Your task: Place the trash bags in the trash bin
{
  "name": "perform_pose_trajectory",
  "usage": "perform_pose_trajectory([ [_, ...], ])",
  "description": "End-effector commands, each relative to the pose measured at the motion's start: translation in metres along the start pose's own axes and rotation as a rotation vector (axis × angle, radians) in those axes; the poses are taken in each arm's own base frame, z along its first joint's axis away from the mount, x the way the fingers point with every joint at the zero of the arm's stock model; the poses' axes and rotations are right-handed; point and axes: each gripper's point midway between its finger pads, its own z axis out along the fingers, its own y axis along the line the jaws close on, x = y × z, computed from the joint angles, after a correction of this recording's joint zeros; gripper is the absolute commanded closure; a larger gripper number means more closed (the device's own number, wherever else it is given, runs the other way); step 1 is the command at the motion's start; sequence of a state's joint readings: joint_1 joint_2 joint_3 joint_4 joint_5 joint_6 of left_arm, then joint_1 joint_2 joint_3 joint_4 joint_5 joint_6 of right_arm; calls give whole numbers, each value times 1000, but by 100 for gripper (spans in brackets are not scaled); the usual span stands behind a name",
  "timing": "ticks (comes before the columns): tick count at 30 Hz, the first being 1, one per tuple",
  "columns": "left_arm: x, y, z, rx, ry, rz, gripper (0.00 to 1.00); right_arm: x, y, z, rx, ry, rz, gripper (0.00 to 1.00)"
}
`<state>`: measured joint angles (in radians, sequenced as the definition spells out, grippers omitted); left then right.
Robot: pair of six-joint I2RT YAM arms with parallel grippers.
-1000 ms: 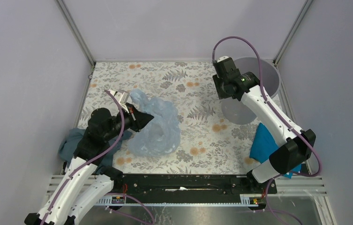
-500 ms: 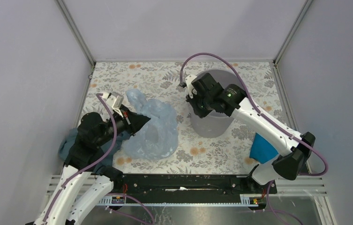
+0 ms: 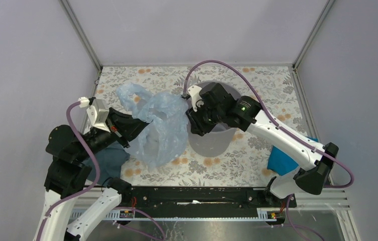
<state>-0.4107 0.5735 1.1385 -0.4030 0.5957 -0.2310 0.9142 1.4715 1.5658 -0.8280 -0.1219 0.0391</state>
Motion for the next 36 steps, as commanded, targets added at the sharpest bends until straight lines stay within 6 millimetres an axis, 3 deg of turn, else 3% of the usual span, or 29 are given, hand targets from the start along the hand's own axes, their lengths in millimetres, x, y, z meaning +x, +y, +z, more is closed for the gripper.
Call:
perform_pose_trajectory([
  [1,-23,-11,-1,52,-60,79,100,-46,43,-18,-185,-173,89,52],
  [4,-36,-17,-1,68,-101,77,100,-62,34,-37,-115,-227,113,31],
  [6,-43,-20,-1,78,-125,77,100,-68,14,-54,5,-276,124,19],
  [9,-51,-21,0,82,-149,73,100,-75,-4,-89,116,-363,106,9],
  [11,-55,-24,1,104,-163,80,100,-83,-3,-116,119,-443,77,2],
  [13,-58,-26,4,123,-170,84,100,-98,11,-150,49,-556,49,0],
  [17,-67,-37,11,209,-168,49,100,-132,88,-221,-354,-839,-126,0],
  [19,-71,-47,14,277,-173,22,100,-133,115,-235,-504,-914,-243,0],
  [22,-77,-59,17,378,-182,-4,100,-152,115,-238,-484,-966,-297,0],
  [25,-81,-68,21,467,-173,-22,100,-172,117,-224,-494,-923,-278,0],
  [28,-86,-73,23,522,-181,-29,100,-175,134,-216,-608,-876,-285,0],
  [36,-86,-75,32,628,-185,-110,100,-186,139,-188,-668,-858,-235,0],
])
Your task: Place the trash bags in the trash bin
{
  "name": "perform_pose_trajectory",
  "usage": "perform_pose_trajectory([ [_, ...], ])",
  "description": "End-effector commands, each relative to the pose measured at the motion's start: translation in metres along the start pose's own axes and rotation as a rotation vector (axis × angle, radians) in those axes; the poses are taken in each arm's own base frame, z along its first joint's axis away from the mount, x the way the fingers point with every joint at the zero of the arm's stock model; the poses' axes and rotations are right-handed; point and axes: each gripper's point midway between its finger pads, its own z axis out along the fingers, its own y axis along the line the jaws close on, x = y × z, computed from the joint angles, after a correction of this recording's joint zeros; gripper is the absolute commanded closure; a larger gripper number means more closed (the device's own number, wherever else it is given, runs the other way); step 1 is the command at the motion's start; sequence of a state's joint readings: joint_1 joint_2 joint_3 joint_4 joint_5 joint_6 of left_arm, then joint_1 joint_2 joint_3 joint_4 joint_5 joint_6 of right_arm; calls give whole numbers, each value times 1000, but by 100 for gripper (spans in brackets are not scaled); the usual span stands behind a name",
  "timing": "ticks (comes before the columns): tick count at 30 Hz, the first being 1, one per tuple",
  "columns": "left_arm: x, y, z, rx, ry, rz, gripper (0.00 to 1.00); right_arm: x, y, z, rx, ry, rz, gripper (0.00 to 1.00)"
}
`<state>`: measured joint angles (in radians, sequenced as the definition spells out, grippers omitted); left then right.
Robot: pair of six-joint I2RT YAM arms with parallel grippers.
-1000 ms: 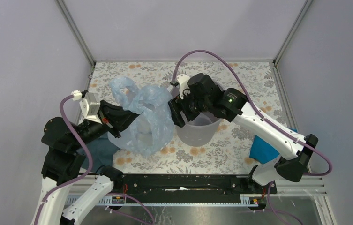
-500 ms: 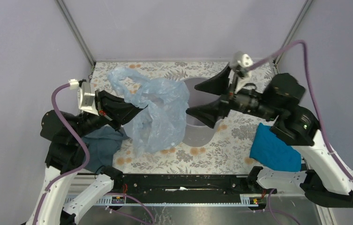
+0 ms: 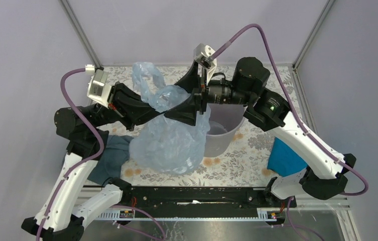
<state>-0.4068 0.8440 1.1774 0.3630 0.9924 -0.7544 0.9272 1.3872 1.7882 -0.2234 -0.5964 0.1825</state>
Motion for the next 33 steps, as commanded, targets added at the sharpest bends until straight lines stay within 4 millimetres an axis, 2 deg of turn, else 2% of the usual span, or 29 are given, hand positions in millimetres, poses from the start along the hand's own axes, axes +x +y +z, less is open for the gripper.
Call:
perform_pose_trajectory([
  [1,-11,-21,4,126,-27,10,100,-22,17,4,-91,-73,-20,0],
  [4,-13,-16,6,112,-37,12,100,-9,18,9,-125,-46,18,0],
  [6,-12,-11,7,93,-35,9,100,-10,24,9,-158,-77,48,0],
  [9,-11,-4,8,80,-38,-5,100,-5,23,14,-183,-105,102,2],
  [14,-15,-1,10,67,-58,-17,100,6,18,19,-180,-83,123,26],
  [16,-15,2,10,48,-62,-26,98,4,19,18,-176,-100,125,43],
  [17,-15,4,10,35,-65,-31,93,4,18,17,-167,-108,128,54],
  [18,-13,6,9,19,-67,-38,84,2,18,15,-157,-117,126,65],
  [19,-13,9,8,-5,-71,-38,69,1,17,14,-144,-124,126,75],
  [20,-13,12,7,-31,-75,-38,49,1,16,12,-130,-131,124,82],
  [22,-16,15,3,-97,-86,-43,26,-1,9,8,-78,-145,109,95],
  [23,-17,18,2,-126,-81,-42,18,-1,4,6,-41,-148,95,100],
  [26,-21,18,-7,-229,-59,-7,2,-4,-17,-3,109,-150,60,100],
  [29,-23,25,-27,-407,-32,10,1,-8,-36,-14,250,-150,31,100],
  [33,-39,34,-60,-663,-85,25,1,-27,-58,-34,420,-173,-39,100],
])
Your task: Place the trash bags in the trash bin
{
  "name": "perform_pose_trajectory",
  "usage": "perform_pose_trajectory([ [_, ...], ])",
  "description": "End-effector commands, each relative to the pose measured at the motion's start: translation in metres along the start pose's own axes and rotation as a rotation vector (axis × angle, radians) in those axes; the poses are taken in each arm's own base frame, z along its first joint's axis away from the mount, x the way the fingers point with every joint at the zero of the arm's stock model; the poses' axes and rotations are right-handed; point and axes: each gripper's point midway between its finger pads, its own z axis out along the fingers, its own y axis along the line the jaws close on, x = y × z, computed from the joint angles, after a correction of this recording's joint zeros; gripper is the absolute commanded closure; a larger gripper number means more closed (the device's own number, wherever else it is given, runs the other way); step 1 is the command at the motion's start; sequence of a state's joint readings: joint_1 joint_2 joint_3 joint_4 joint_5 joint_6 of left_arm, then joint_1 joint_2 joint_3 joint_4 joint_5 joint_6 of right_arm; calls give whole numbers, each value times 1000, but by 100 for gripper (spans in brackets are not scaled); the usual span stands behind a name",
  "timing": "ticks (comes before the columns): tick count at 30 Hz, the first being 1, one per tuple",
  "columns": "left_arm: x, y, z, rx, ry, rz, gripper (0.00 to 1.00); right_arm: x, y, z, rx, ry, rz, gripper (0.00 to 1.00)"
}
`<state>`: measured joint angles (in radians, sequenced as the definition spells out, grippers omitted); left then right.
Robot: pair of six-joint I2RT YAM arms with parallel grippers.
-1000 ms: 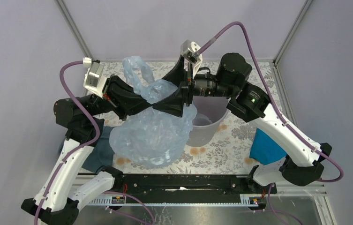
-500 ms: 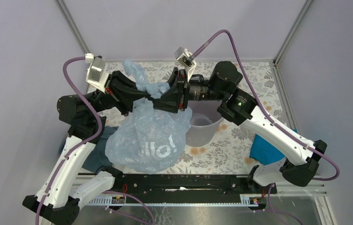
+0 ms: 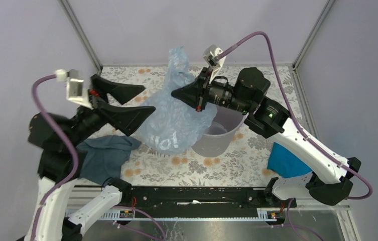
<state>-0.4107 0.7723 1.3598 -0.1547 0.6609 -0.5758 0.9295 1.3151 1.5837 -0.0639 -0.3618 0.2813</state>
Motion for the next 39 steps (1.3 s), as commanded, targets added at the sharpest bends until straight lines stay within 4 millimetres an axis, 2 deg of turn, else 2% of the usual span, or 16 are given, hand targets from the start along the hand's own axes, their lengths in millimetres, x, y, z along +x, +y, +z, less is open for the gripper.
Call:
perform_pose_trajectory([
  [1,-17,35,-38,-369,-59,33,1,-53,-24,-28,232,-119,-151,100],
  [3,-19,49,-52,-494,-98,-12,1,-68,-32,-38,298,-138,-233,100],
  [6,-10,68,-64,-615,-111,-97,1,-84,-45,-57,398,-165,-384,100],
  [9,2,65,-59,-587,-87,-179,1,-81,-42,-68,383,-107,-520,100],
  [11,7,58,-52,-533,-63,-206,1,-74,-44,-75,387,-61,-572,100],
  [14,18,51,-39,-440,-23,-226,3,-58,-59,-84,442,-7,-636,100],
  [16,34,52,-24,-372,54,-252,13,-46,-73,-89,494,62,-641,100],
  [17,42,53,-17,-344,101,-267,15,-38,-80,-90,517,100,-637,100],
  [19,61,53,-5,-278,189,-312,15,-20,-91,-90,544,184,-626,100],
  [22,79,54,5,-200,241,-348,12,4,-98,-91,550,276,-568,100],
  [25,94,58,12,-157,239,-370,10,10,-105,-93,580,268,-522,100],
  [30,120,45,46,-39,263,-374,12,25,-154,-96,708,340,-481,100],
  [32,132,43,58,-42,285,-357,15,35,-156,-92,646,346,-421,100],
  [34,143,45,65,-58,296,-330,19,51,-145,-79,513,317,-398,100],
  [36,153,54,68,-105,299,-312,25,71,-143,-69,407,295,-388,100],
  [39,171,70,77,-153,318,-305,37,77,-155,-67,356,258,-265,100],
])
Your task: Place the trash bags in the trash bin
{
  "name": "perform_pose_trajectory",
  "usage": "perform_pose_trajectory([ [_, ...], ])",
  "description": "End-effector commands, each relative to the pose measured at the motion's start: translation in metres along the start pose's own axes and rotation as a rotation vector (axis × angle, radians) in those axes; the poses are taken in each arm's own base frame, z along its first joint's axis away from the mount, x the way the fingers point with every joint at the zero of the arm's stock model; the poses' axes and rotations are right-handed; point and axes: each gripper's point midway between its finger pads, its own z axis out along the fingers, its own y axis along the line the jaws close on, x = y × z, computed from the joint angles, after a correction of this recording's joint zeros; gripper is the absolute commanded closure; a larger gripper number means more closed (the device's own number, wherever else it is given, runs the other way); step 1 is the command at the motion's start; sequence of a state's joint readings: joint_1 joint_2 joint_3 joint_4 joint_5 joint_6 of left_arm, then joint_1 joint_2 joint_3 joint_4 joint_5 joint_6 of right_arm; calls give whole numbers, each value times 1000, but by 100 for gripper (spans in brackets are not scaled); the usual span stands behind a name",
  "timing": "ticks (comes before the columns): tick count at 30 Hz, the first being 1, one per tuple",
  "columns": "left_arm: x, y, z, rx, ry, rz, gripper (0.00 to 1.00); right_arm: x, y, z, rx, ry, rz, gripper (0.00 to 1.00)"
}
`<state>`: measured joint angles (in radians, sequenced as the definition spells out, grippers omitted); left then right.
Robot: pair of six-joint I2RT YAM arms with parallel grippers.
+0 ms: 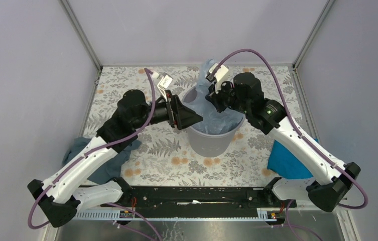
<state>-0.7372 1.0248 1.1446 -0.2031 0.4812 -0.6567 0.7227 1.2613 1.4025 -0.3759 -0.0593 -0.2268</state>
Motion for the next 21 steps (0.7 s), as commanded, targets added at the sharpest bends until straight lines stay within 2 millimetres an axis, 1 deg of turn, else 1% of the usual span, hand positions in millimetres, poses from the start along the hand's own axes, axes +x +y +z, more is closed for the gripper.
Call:
perform_pose_trajectory([
  [1,-21,15,18,-52,-100,85,39,-20,18,9,-228,-155,129,100],
  [3,-19,21,25,-65,-84,108,41,-17,30,9,-305,-177,111,100],
  [5,-22,16,23,-54,-81,150,39,-13,35,6,-335,-174,88,100],
  [7,-33,3,12,-31,-120,203,30,-8,38,1,-353,-163,48,100],
  [9,-43,-8,-2,-30,-165,239,18,0,44,-6,-387,-144,6,100],
  [11,-59,-11,-15,-82,-219,240,14,13,56,-11,-466,-110,-28,100],
  [12,-68,-7,-21,-129,-248,220,12,20,61,-12,-502,-87,-46,100],
  [15,-93,11,-36,-263,-316,123,2,45,68,-5,-572,-26,-116,100],
  [17,-104,16,-35,-255,-305,96,1,55,71,1,-607,-5,-139,100],
  [18,-108,22,-32,-262,-289,81,1,58,76,1,-646,-3,-154,100],
  [19,-111,31,-27,-281,-273,61,1,59,79,0,-674,-11,-169,100],
  [21,-118,40,-23,-300,-265,50,1,56,82,1,-698,-26,-174,100],
])
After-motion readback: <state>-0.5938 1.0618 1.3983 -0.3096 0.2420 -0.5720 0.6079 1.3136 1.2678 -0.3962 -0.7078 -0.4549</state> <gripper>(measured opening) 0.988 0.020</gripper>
